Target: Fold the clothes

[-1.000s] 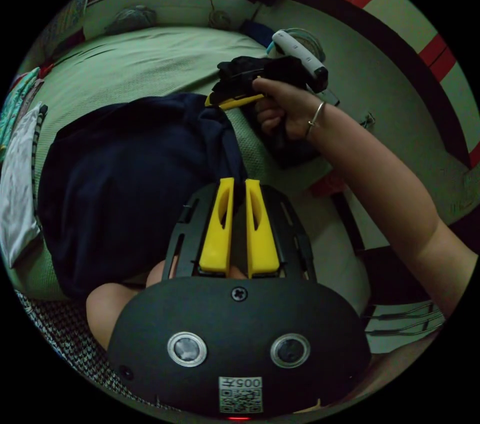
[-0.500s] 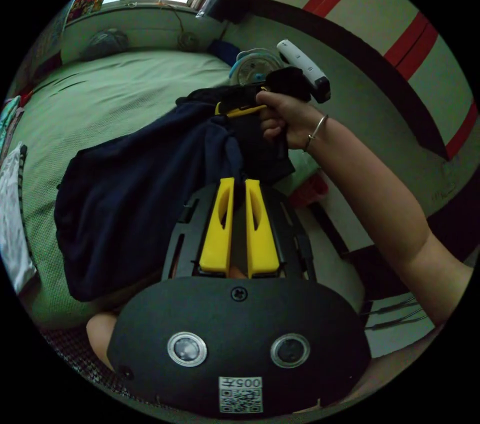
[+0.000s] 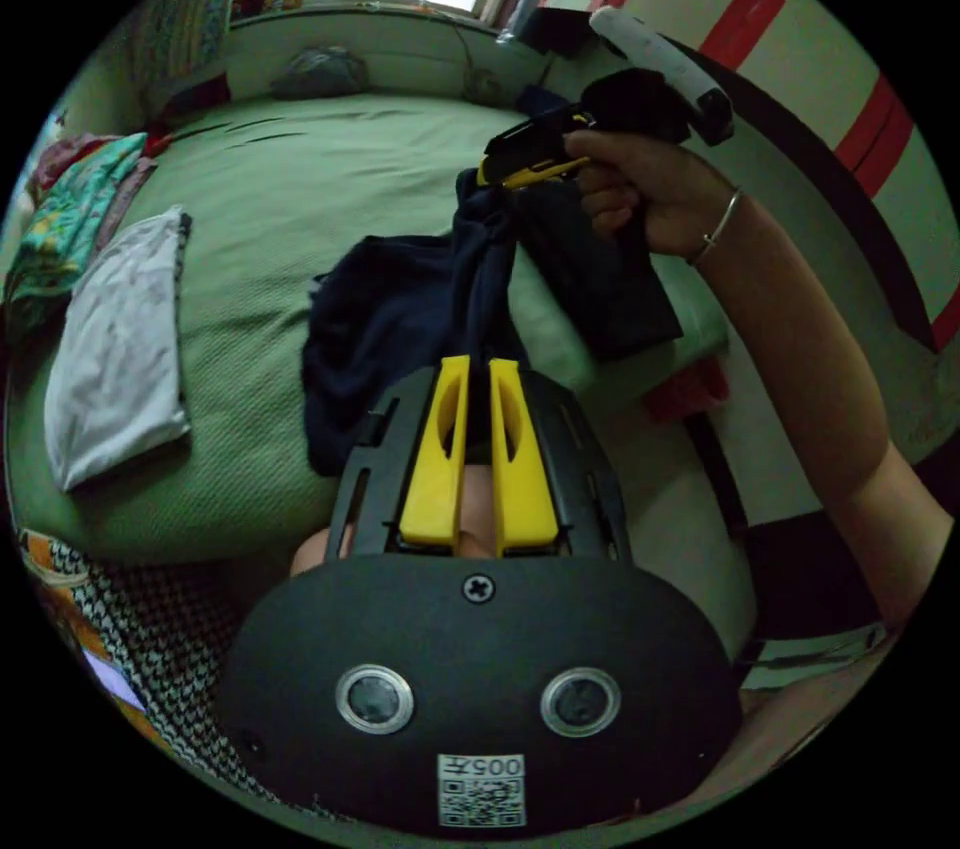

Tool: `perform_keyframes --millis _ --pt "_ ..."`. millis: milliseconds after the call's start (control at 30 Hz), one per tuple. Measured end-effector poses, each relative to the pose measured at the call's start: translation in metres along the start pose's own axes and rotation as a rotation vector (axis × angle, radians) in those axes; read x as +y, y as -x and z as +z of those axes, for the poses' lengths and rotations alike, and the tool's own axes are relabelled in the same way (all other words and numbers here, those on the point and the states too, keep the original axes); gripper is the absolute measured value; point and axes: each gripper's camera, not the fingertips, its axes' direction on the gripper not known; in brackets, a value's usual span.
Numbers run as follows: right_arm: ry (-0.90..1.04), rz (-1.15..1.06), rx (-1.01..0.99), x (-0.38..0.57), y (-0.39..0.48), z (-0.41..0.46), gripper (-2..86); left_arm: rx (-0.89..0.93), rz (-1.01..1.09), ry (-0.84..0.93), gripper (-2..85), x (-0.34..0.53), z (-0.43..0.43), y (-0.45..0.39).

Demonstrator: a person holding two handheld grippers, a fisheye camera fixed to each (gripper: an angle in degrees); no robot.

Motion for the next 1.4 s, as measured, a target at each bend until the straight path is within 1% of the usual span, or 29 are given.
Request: perform_keyframes --millis 33,67,100,167,233,300,433,567,633,833,900,967,1133,1267,1400 --pt "0.012 -0.042 -0.028 -0.008 0.023 0.011 4.1 -0.018 -0.014 0.008 4.9 0.002 -0.001 0.007" --pt "0.008 -0.063 -0.044 -0.011 0.033 0.017 4.3 -0.072 -0.024 0.028 4.9 0.007 0.000 0.019" --pt "-0.015 -0.097 -0.078 -0.016 0.051 0.027 4.7 -0.148 -0.018 0.070 4.9 0.010 0.006 0.031" --pt "-0.024 -0.125 -0.145 -0.021 0.069 0.042 5.8 -0.214 -0.022 0.152 4.9 0.012 0.021 0.049" --pt "0.003 -0.118 -0.234 -0.022 0.081 0.053 7.7 -0.214 -0.042 0.214 4.9 0.014 0.035 0.069" --pt "-0.002 -0.151 -0.215 -0.017 0.087 0.053 8.0 -0.200 -0.050 0.236 4.9 0.017 0.045 0.088" --pt "0.001 -0.269 -0.022 0.013 0.090 0.053 6.5 -0.164 -0.049 0.214 4.9 0.021 0.040 0.108" --pt "0.033 -0.327 0.061 0.044 0.090 0.064 6.0 -0.123 -0.059 0.207 5.0 0.025 0.035 0.133" --pt "0.097 -0.324 0.098 0.055 0.091 0.085 6.0 -0.113 -0.065 0.203 5.1 0.027 0.031 0.142" --pt "0.066 -0.251 0.000 0.055 0.090 0.098 6.8 -0.137 -0.078 0.170 6.7 0.036 0.012 0.166" --pt "0.057 -0.264 0.005 0.058 0.095 0.096 6.9 -0.155 -0.108 0.118 9.3 0.044 -0.004 0.177" --pt "0.042 -0.280 0.018 0.063 0.101 0.096 7.0 -0.163 -0.134 0.103 10.7 0.051 -0.013 0.185" --pt "0.006 -0.246 0.005 0.070 0.110 0.097 7.3 -0.163 -0.135 0.118 12.3 0.059 -0.024 0.201" --pt "-0.024 -0.244 0.001 0.078 0.116 0.096 7.3 -0.140 -0.132 0.082 15.2 0.056 -0.031 0.213" --pt "-0.024 -0.244 -0.007 0.081 0.123 0.095 7.2 -0.102 -0.161 0.045 15.8 0.050 -0.039 0.231"
